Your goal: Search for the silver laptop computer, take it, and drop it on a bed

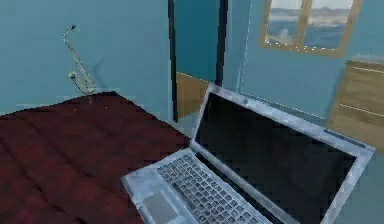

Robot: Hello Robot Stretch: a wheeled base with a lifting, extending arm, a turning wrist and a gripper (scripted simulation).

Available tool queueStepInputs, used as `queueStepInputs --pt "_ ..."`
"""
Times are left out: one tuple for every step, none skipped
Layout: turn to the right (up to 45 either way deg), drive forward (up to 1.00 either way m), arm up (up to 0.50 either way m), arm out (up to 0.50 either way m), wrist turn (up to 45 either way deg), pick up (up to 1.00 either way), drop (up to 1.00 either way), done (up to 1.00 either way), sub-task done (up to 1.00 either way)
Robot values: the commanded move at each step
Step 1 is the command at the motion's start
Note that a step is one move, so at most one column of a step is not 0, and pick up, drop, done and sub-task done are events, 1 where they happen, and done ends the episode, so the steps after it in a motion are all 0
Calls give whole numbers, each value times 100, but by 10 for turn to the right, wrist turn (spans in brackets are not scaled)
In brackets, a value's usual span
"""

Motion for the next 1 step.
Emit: queueStepInputs --pt "-450 0 0 0 0 0 0 0 0"
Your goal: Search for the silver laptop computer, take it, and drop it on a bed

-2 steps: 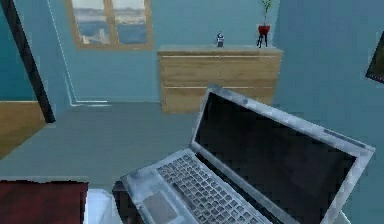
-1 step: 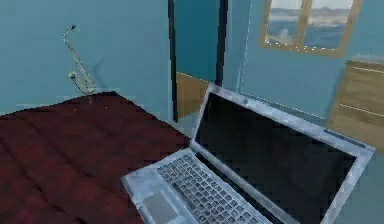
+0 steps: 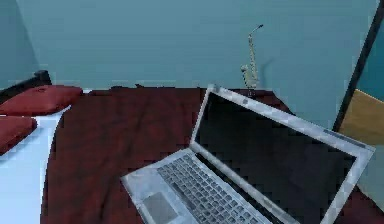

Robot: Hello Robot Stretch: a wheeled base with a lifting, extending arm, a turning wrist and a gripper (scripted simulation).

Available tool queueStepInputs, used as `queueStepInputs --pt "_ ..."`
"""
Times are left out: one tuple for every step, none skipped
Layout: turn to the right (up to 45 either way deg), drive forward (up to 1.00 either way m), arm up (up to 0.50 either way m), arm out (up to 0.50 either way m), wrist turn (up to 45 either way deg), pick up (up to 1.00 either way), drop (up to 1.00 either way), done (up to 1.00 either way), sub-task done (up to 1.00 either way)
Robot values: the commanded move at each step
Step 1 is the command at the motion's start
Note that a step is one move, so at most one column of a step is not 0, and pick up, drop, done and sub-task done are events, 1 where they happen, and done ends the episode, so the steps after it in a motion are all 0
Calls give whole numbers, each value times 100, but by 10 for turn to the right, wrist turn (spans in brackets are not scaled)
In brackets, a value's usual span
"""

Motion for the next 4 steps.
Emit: queueStepInputs --pt "-450 0 0 0 0 0 0 0 0" --pt "-420 0 0 0 0 0 0 0 0" --pt "0 45 0 0 0 0 0 0 0" --pt "-30 0 0 0 0 0 0 0 0"
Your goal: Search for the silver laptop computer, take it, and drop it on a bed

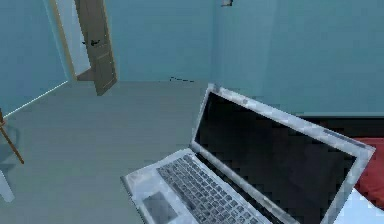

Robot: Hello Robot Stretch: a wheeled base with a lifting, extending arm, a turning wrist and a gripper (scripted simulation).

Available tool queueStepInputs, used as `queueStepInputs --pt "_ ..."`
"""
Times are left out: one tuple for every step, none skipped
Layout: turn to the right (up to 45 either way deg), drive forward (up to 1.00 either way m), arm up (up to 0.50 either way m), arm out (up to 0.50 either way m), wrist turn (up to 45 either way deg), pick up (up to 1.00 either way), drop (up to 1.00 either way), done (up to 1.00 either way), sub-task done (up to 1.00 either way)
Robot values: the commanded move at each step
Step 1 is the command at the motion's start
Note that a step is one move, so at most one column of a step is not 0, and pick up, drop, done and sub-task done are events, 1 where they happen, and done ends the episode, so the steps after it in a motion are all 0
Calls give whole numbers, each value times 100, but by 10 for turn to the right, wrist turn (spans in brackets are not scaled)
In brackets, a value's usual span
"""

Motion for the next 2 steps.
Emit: queueStepInputs --pt "0 0 0 48 0 0 0 0 0" --pt "0 0 0 0 450 0 0 0 0"
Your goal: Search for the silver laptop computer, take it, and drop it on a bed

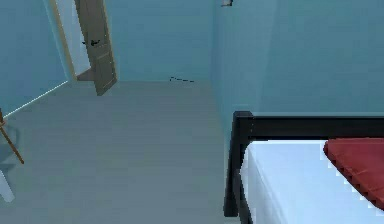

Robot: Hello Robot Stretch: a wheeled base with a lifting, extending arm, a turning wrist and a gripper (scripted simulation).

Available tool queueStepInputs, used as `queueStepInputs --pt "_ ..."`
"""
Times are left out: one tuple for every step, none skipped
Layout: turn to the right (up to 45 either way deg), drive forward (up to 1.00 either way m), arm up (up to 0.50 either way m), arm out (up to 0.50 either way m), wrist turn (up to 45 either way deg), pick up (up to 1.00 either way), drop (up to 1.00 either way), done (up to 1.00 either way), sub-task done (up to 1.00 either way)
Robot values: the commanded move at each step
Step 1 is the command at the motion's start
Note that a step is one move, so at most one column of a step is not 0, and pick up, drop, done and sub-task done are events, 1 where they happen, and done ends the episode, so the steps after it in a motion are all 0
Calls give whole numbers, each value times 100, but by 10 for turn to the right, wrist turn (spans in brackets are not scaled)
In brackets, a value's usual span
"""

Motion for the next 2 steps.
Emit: queueStepInputs --pt "0 0 0 0 450 0 0 0 0" --pt "0 0 0 0 420 0 0 0 0"
